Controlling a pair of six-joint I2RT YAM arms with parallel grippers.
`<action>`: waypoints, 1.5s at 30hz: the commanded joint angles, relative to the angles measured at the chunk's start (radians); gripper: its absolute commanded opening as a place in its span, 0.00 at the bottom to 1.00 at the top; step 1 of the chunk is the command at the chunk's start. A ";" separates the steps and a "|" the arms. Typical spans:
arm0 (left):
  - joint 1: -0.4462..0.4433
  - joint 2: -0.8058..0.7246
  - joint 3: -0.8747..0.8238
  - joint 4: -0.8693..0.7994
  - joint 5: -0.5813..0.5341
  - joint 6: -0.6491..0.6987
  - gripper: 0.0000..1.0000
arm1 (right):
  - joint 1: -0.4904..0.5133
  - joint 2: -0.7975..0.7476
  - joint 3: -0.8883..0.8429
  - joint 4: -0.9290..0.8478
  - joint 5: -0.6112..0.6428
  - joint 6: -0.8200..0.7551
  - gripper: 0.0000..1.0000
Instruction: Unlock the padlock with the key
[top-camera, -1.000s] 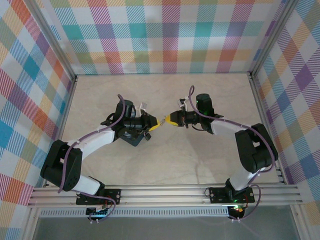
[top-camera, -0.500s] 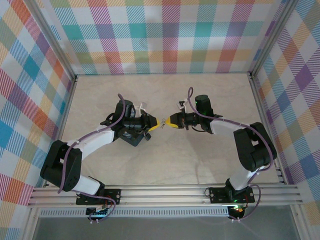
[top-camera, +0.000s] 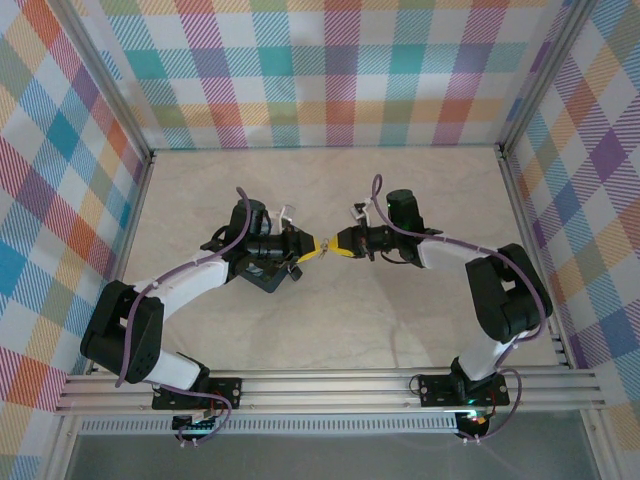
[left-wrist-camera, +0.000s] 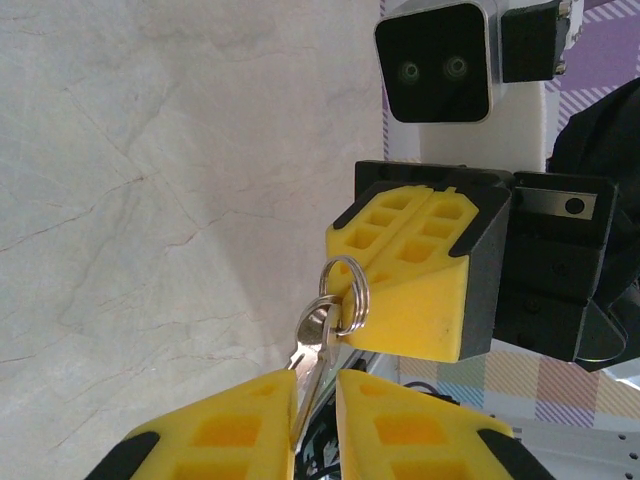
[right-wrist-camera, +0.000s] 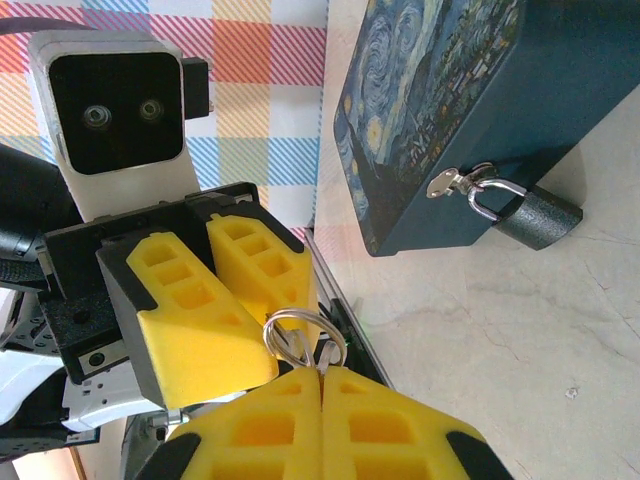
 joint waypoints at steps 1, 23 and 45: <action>0.011 -0.027 0.025 0.015 0.029 0.039 0.15 | 0.009 0.015 0.027 -0.009 -0.030 -0.034 0.04; -0.008 0.052 0.315 -0.675 0.200 0.711 0.00 | -0.065 -0.025 0.144 -0.239 -0.169 -0.400 0.47; -0.006 0.086 0.367 -0.671 0.275 0.730 0.00 | 0.009 -0.058 0.090 -0.259 -0.325 -0.536 0.32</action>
